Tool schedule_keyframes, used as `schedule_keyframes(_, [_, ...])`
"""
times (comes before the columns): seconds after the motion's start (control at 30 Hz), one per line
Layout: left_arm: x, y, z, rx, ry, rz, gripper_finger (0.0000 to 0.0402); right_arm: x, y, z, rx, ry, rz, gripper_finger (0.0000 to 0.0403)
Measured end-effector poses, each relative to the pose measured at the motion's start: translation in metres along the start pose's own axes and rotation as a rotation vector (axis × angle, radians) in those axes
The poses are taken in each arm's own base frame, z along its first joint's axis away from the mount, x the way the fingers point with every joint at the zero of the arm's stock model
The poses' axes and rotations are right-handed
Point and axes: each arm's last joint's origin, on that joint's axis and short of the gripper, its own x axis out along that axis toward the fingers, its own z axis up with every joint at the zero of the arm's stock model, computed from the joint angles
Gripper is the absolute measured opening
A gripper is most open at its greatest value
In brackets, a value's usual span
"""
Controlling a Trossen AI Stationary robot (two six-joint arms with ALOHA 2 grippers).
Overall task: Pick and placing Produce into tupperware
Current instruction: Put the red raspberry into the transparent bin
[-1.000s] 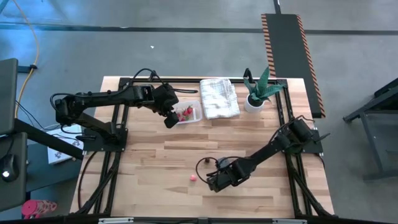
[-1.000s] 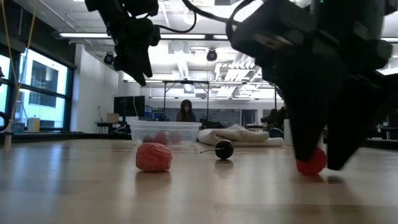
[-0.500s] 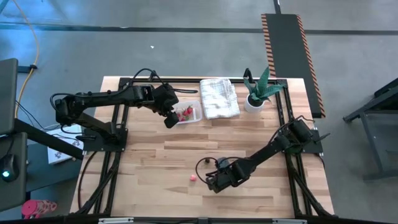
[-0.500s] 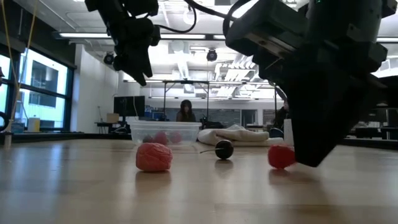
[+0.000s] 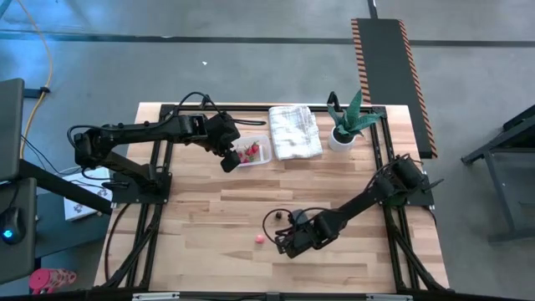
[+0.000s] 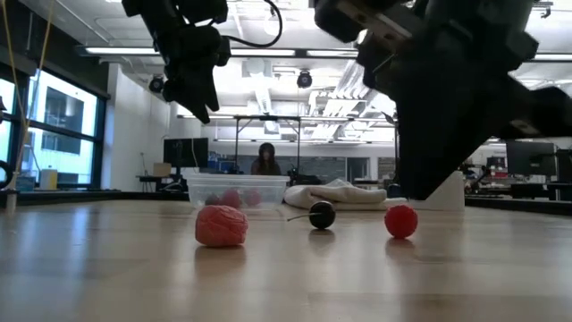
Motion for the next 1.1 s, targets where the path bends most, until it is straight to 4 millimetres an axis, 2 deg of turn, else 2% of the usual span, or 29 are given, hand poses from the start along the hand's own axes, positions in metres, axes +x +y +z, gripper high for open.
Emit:
schedule_keyframes(0.17, [0.0,0.0,0.0,0.0,0.001,-0.002,0.0262,-0.007,-0.005,0.009,-0.013,-0.009,-0.054,0.0041])
schedule_keyframes(0.5, [0.0,0.0,-0.001,-0.002,0.006,-0.001,0.0262,-0.003,-0.004,0.037,-0.096,0.024,-0.076,0.0163])
schedule_keyframes(0.67, [0.0,0.0,-0.001,-0.003,0.007,-0.001,0.0262,-0.002,-0.005,0.048,-0.09,0.026,-0.092,0.0206])
schedule_keyframes(0.83, [0.0,0.0,-0.001,-0.003,0.007,-0.001,0.0262,-0.002,-0.006,0.046,-0.08,0.058,-0.099,0.0225])
schedule_keyframes(1.1, [0.0,0.0,-0.001,-0.003,0.006,-0.001,0.0262,0.003,-0.008,0.041,-0.041,0.063,-0.113,0.0227])
